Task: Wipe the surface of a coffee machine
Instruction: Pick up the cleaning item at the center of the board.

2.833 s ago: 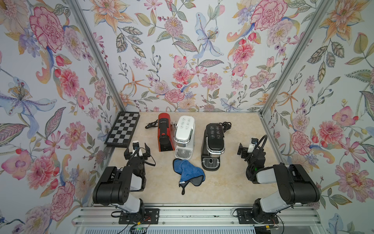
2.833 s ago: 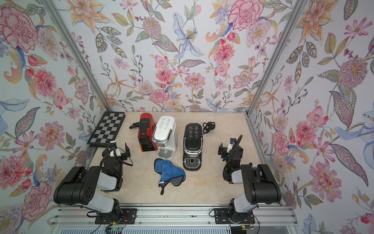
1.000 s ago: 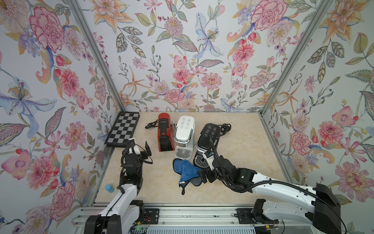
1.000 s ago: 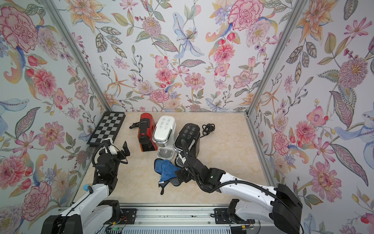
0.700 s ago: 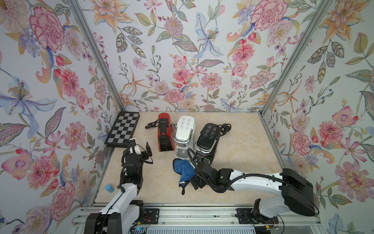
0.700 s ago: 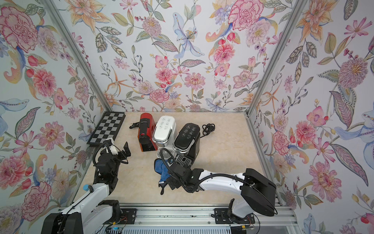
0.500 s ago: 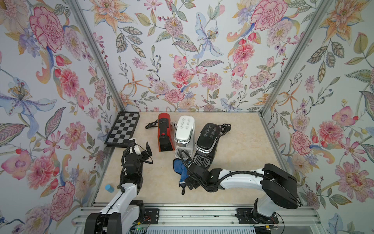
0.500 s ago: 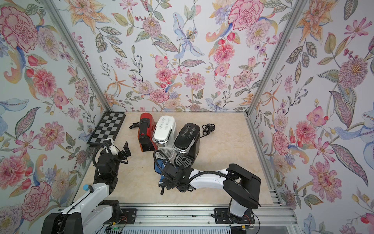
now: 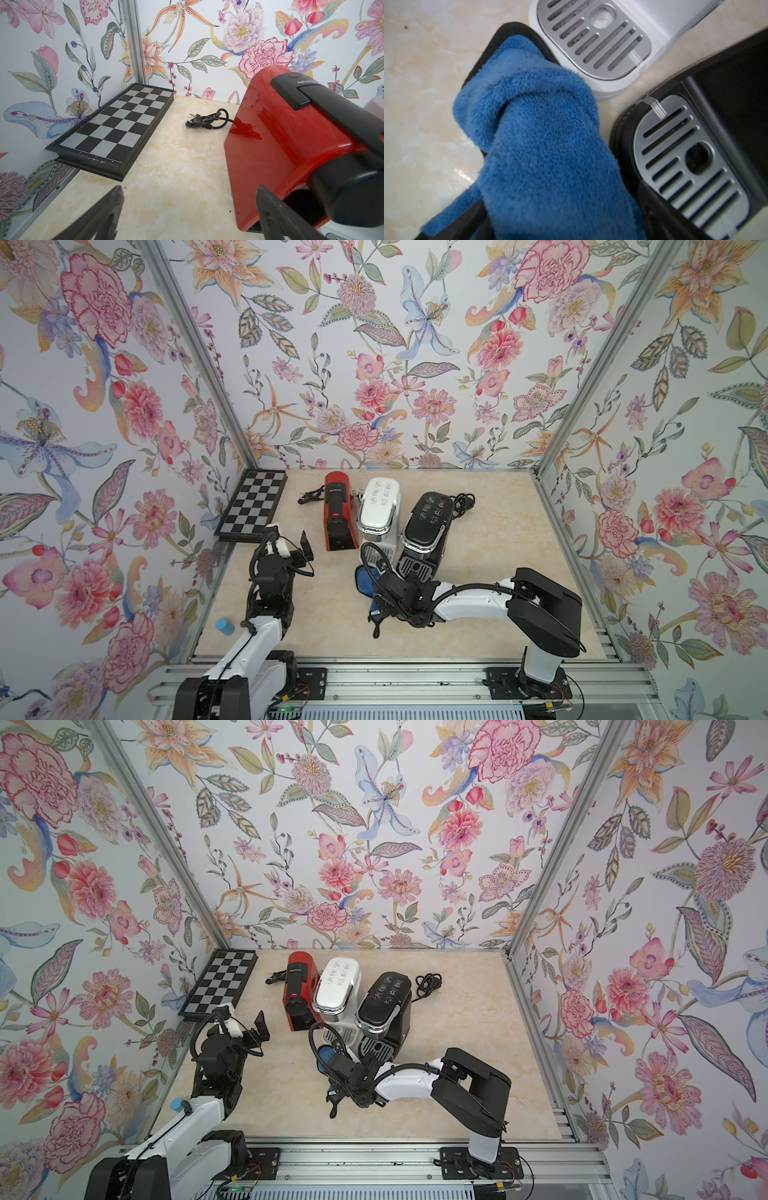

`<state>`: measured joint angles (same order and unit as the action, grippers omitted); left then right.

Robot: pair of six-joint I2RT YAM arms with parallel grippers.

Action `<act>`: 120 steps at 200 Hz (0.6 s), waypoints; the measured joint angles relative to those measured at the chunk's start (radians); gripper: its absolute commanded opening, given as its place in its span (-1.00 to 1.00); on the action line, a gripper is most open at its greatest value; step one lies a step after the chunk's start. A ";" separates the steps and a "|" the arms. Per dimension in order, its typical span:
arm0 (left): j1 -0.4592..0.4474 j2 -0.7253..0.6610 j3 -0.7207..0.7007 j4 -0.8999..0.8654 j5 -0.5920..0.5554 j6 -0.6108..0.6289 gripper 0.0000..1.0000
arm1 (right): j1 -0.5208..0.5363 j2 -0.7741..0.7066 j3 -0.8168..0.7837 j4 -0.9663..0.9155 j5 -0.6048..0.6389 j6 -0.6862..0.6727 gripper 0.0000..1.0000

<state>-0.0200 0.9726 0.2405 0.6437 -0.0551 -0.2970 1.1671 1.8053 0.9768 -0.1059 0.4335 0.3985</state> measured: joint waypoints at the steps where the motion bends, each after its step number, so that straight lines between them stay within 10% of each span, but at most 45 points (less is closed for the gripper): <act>1: 0.000 0.000 0.000 0.000 0.000 0.000 0.98 | 0.000 0.001 0.000 0.000 0.000 0.000 0.95; 76: 0.000 0.000 0.000 0.000 0.004 0.000 0.98 | 0.000 0.051 0.025 0.043 -0.007 0.022 -0.34; 120: 0.000 0.000 0.000 0.000 0.008 0.000 0.98 | 0.001 -0.021 -0.050 0.060 -0.015 0.017 -0.38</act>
<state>-0.0200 0.9722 0.2405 0.6441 -0.0471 -0.2970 1.1683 1.7844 0.9264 -0.0463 0.4183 0.4156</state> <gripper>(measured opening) 0.989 0.311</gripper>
